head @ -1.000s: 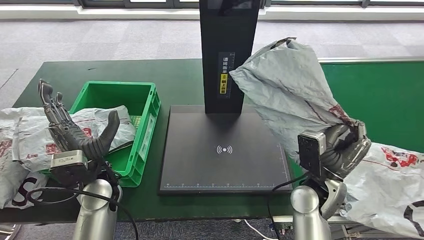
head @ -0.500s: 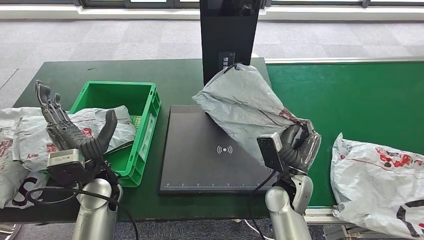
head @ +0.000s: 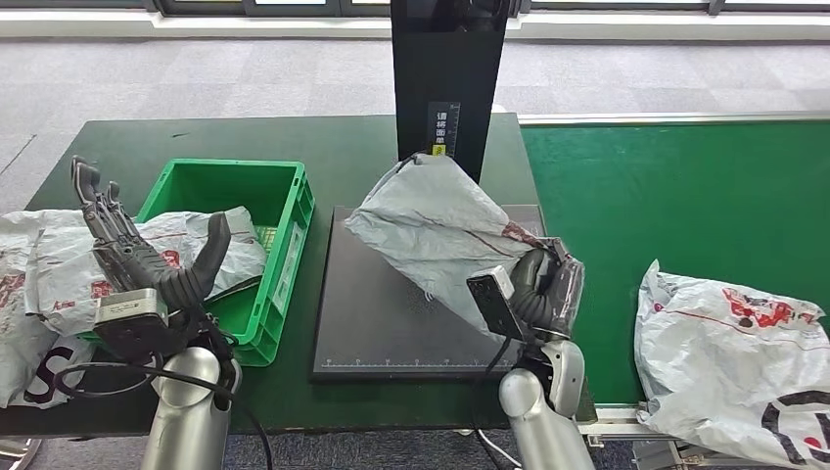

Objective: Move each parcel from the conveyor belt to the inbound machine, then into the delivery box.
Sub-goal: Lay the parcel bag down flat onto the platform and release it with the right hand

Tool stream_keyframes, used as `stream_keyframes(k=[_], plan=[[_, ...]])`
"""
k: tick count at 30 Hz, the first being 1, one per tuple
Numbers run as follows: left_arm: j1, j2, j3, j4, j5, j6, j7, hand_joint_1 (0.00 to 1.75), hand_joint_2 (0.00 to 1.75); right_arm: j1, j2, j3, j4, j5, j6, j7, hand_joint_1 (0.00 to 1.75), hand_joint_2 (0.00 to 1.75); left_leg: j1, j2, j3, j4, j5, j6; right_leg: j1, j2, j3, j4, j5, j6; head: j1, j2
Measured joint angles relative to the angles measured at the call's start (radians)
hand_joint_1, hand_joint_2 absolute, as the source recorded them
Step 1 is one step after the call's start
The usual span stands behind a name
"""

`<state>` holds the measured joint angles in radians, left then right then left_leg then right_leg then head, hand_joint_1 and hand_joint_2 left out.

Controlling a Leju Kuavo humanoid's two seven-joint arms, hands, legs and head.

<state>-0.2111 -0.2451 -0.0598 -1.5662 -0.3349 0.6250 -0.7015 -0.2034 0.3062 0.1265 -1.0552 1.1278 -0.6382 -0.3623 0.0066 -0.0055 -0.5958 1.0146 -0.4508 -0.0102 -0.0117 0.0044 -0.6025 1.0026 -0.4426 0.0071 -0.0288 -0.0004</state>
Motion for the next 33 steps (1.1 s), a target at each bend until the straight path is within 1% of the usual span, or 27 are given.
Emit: stream_keyframes(k=[11, 12, 15, 16, 21, 33], plan=[[-0.001, 0.006, -0.007, 0.006, 0.006, 0.007, 0.0, 0.0, 1.75, -0.012, 0.001, 0.026, 0.049, 0.004, 0.008, 0.007, 1.75, 1.75, 0.0, 0.0, 0.0, 0.0, 0.0, 0.0, 0.0, 0.0, 0.0, 0.0, 0.0, 0.0, 0.0, 0.0], [-0.001, 0.007, -0.009, 0.007, 0.006, 0.008, 0.0, 0.0, 1.75, -0.012, 0.001, 0.027, 0.051, 0.004, 0.009, 0.008, 1.4, 1.75, 0.0, 0.0, 0.0, 0.0, 0.0, 0.0, 0.0, 0.0, 0.0, 0.0, 0.0, 0.0, 0.0, 0.0], [-0.001, 0.008, -0.014, 0.008, 0.006, 0.01, 0.0, 0.0, 1.75, -0.014, 0.001, 0.027, 0.062, 0.008, 0.006, 0.017, 0.1, 1.75, 0.0, 0.0, 0.0, 0.0, 0.0, 0.0, 0.0, 0.0, 0.0, 0.0, 0.0, 0.0, 0.0, 0.0], [-0.001, 0.009, -0.014, 0.009, 0.006, 0.01, 0.0, 0.0, 1.75, -0.015, 0.001, 0.027, 0.066, 0.01, 0.001, 0.019, 0.0, 1.75, 0.0, 0.0, 0.0, 0.0, 0.0, 0.0, 0.0, 0.0, 0.0, 0.0, 0.0, 0.0, 0.0, 0.0], [-0.001, 0.011, -0.015, 0.01, 0.006, 0.01, 0.0, 0.0, 1.75, -0.016, 0.001, 0.028, 0.077, 0.011, -0.023, 0.021, 0.0, 1.75, 0.0, 0.0, 0.0, 0.0, 0.0, 0.0, 0.0, 0.0, 0.0, 0.0, 0.0, 0.0, 0.0, 0.0], [-0.002, 0.012, -0.015, 0.016, 0.005, 0.008, 0.0, 0.0, 1.75, -0.023, 0.001, 0.027, 0.101, 0.003, -0.034, 0.029, 0.0, 1.75, 0.0, 0.0, 0.0, 0.0, 0.0, 0.0, 0.0, 0.0, 0.0, 0.0, 0.0, 0.0, 0.0, 0.0]])
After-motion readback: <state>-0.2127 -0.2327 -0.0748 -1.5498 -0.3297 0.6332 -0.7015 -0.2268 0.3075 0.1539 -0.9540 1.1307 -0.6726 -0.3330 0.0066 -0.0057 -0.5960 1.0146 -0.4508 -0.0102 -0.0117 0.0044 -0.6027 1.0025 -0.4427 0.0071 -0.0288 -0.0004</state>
